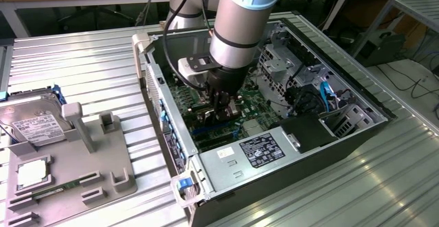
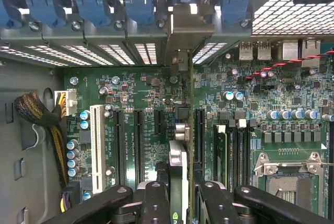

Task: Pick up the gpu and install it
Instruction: 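Insert the gpu into the slot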

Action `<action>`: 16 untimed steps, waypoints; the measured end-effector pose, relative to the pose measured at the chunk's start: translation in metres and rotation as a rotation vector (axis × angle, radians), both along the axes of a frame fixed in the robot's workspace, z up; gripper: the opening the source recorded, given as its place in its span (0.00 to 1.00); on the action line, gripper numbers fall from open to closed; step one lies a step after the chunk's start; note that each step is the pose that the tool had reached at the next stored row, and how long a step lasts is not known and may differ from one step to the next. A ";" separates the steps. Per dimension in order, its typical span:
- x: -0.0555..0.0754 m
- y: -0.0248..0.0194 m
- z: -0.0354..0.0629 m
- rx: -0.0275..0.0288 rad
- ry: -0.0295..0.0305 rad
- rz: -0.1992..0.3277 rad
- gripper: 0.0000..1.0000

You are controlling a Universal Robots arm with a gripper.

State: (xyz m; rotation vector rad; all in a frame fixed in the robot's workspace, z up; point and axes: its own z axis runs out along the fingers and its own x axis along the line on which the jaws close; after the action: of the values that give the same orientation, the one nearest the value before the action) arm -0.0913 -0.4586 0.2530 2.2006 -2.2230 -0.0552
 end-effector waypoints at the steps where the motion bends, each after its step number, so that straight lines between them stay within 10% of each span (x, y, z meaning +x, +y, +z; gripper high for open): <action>1: 0.000 0.0000 -0.0001 0.0000 0.0000 0.000 0.27; 16: 0.000 0.0000 -0.0029 -0.0002 0.0010 0.000 0.27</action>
State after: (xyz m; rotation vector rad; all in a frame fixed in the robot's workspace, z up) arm -0.0913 -0.4586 0.2501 2.2001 -2.2223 -0.0560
